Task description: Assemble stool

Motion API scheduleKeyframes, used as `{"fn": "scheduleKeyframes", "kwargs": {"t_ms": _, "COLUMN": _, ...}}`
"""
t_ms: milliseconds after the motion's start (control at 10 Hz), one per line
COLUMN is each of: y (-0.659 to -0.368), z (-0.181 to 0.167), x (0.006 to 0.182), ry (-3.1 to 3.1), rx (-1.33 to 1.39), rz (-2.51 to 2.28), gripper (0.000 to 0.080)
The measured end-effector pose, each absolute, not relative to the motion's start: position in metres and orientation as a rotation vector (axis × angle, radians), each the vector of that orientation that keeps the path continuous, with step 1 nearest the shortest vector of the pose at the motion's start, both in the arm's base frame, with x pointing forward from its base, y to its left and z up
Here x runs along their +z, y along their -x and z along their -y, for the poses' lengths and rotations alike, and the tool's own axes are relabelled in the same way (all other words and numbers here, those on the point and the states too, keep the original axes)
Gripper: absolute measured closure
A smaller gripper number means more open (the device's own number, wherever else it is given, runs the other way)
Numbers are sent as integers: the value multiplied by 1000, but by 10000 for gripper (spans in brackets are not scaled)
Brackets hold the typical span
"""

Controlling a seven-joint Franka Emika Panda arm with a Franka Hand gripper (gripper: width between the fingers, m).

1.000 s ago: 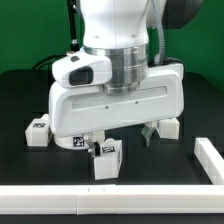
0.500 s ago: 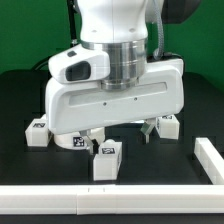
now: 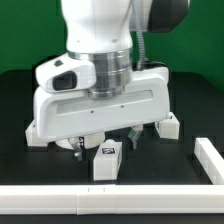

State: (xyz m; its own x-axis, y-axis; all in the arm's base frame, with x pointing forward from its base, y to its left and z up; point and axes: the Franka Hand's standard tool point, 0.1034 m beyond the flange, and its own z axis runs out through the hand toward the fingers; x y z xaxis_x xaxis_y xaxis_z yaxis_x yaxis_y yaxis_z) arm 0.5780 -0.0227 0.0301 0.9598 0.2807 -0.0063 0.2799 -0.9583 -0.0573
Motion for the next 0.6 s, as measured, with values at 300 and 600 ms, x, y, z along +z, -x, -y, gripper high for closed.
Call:
{"fn": "scheduleKeyframes", "kwargs": {"t_ms": 300, "y": -574, "z": 14, "x": 23, "ry": 3057, "rx": 40, "rz": 406, "gripper": 151}}
{"fn": "scheduleKeyframes", "kwargs": {"t_ms": 600, "y": -559, "z": 6, "x": 12, "ry": 3058, "rx": 41, "rz": 418, "gripper": 151}}
